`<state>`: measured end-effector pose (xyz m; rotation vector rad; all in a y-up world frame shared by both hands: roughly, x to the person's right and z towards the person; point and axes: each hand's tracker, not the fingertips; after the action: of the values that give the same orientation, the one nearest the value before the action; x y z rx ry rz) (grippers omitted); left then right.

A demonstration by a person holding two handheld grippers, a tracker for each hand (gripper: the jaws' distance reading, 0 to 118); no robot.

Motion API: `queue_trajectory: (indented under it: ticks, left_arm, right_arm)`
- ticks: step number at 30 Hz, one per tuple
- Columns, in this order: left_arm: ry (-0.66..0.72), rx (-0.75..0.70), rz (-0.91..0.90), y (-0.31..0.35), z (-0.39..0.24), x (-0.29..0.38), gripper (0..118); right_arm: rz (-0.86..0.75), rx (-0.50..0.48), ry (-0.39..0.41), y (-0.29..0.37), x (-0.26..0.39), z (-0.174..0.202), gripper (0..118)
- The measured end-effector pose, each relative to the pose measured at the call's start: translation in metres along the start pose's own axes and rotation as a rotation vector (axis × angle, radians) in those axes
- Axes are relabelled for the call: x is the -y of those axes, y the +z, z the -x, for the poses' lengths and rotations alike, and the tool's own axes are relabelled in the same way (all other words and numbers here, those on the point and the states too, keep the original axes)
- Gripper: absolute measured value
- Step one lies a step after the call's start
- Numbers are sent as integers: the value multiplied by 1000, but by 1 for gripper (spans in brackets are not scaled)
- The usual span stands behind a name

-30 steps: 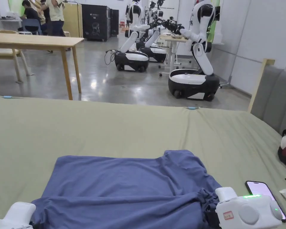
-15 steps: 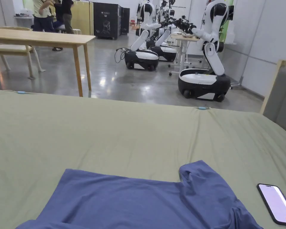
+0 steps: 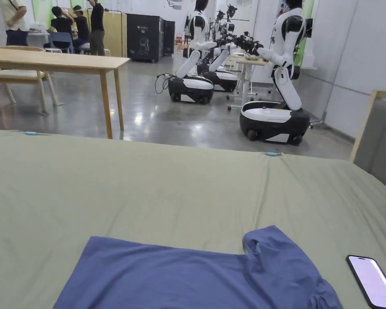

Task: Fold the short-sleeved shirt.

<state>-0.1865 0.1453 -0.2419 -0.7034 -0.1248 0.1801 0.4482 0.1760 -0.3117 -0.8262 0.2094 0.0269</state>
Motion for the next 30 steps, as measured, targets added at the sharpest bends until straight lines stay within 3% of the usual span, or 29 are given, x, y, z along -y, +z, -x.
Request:
queue_trajectory:
  ticks: [4, 5, 6, 7, 8, 9, 12, 19, 22, 23, 25, 26, 30]
  left_arm:
    - [66, -10, 4, 48, 1, 3, 113]
    - [63, -15, -65, 60, -3, 6, 95]
    - [48, -6, -147, 70, -9, 9, 63]
    - [43, -7, -179, 76, -14, 10, 25]
    - [56, -27, -183, 76, -17, 9, 3]
    - [61, -47, -181, 76, -19, 7, 3]
    - [24, -29, -171, 66, -3, -4, 1]
    - [-145, -13, -188, 17, -42, -112, 1]
    - [-83, -9, -61, -52, -30, -156, 5]
    - [-50, 25, -6, -78, -11, -171, 26]
    - [-10, 34, 83, -128, -1, -195, 92]
    - [-46, 2, 65, -148, 2, -205, 115]
    - [-91, -178, 91, -230, 25, -229, 112]
  right_arm:
    - [-246, -85, -180, 87, 22, 14, 108]
    - [-300, -105, -219, 102, 30, 18, 93]
    - [-340, -134, -241, 113, 38, 20, 68]
    - [-356, -134, -257, 121, 44, 24, 31]
    - [-363, -96, -271, 125, 47, 28, 0]
    - [-393, -39, -288, 130, 52, 30, 0]
    - [-346, -26, -294, 135, 53, 30, 0]
    - [-355, -43, -246, 134, 41, 39, 0]
    - [-359, -69, -226, 130, 34, 47, 0]
    - [-355, -71, -211, 130, 32, 49, 0]
    - [-340, -44, -184, 129, 29, 54, 0]
    - [-335, -39, -175, 130, 28, 54, 0]
    - [-314, -9, -187, 131, 27, 51, 0]
